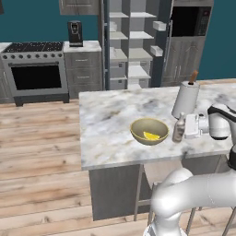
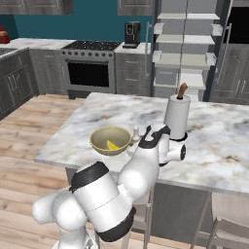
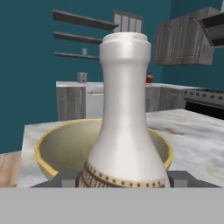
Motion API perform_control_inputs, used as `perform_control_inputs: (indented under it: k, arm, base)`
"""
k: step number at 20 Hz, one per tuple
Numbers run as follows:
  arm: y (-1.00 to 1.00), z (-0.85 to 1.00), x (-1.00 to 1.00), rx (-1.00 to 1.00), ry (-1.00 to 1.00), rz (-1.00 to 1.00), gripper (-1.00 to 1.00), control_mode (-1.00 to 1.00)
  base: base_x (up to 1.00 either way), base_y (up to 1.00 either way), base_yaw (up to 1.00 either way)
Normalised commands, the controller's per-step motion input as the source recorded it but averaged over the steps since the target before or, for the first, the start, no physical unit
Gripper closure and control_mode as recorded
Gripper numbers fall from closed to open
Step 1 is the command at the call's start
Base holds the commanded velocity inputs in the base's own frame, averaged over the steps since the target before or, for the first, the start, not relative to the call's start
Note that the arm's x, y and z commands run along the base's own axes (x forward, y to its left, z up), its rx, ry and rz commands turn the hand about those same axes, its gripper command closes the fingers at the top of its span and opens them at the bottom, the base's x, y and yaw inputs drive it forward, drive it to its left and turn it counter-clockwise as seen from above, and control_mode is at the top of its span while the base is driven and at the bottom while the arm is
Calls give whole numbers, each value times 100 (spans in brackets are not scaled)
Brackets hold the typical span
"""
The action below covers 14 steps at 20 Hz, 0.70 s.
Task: There is a bowl on the dining counter. Grab a lemon wedge from the fridge and place it in the bowl. Then get the liquor bottle and glass cup from the cabinet and place them next to the bowl.
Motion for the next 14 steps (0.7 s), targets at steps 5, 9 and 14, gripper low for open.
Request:
perform_control_inputs:
  k: [5,9,14]
  arm:
    - [0,-20,8,0,0,3,100,-100]
    - [0,-15,11,0,0,2,100,-100]
    - [0,-9,18,0,0,0,100,-100]
  base:
    - [0,0,0]
    - [0,0,0]
    - [0,0,0]
